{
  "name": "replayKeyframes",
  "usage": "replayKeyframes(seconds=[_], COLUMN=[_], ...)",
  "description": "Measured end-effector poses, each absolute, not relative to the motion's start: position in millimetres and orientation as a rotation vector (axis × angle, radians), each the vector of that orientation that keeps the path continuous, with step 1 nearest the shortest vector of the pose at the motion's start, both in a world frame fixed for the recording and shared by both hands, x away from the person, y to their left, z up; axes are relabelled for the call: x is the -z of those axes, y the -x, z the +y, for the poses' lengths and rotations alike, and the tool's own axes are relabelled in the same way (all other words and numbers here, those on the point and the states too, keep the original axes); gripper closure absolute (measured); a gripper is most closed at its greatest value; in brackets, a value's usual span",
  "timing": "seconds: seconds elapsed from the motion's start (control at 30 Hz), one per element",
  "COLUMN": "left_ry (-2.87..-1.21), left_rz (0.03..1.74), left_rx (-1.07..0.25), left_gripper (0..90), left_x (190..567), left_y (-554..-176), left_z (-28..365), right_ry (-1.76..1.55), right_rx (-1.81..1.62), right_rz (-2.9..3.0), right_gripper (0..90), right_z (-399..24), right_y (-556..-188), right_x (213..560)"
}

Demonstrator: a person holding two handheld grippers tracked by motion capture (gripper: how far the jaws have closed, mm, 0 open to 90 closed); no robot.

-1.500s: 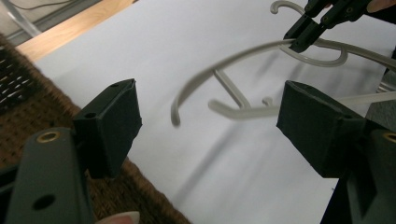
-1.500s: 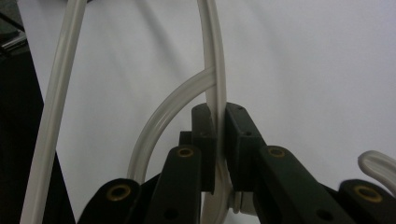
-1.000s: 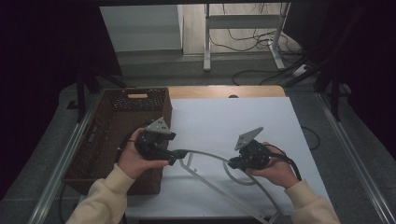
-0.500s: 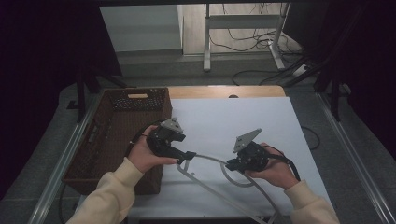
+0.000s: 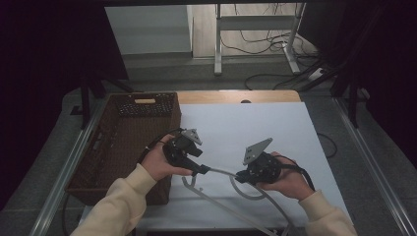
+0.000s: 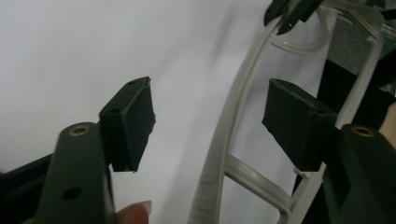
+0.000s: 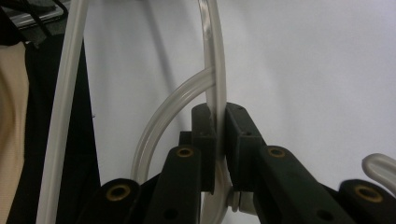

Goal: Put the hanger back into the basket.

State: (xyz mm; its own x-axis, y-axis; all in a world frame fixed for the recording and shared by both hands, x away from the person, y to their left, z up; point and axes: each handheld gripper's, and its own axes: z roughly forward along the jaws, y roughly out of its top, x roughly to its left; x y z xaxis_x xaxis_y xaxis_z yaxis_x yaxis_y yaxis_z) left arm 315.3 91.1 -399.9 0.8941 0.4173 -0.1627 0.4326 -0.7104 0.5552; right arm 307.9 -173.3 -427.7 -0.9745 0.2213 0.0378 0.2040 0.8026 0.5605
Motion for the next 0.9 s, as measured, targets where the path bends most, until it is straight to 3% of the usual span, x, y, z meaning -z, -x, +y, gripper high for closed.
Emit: replayKeyframes(seconds=[0.17, 0.47, 0.9], left_ry=[-2.505, -2.601, -2.571], left_rz=[0.562, 0.493, 0.424], left_rx=[0.067, 0.103, 0.109], left_gripper=[41.7, 73.1, 78.7], left_x=[403.2, 410.3, 406.6], left_y=[-315.8, -312.7, -305.8], left_z=[87.8, 79.8, 82.3], right_ry=[-0.338, -0.299, -0.327], right_rx=[-0.916, -0.924, -0.98], right_rz=[2.954, 2.948, 2.963], right_gripper=[82.6, 82.6, 80.3], right_z=[-172.4, -169.9, -174.1], right_y=[-307.7, -304.8, -307.6], right_x=[427.5, 423.9, 422.0])
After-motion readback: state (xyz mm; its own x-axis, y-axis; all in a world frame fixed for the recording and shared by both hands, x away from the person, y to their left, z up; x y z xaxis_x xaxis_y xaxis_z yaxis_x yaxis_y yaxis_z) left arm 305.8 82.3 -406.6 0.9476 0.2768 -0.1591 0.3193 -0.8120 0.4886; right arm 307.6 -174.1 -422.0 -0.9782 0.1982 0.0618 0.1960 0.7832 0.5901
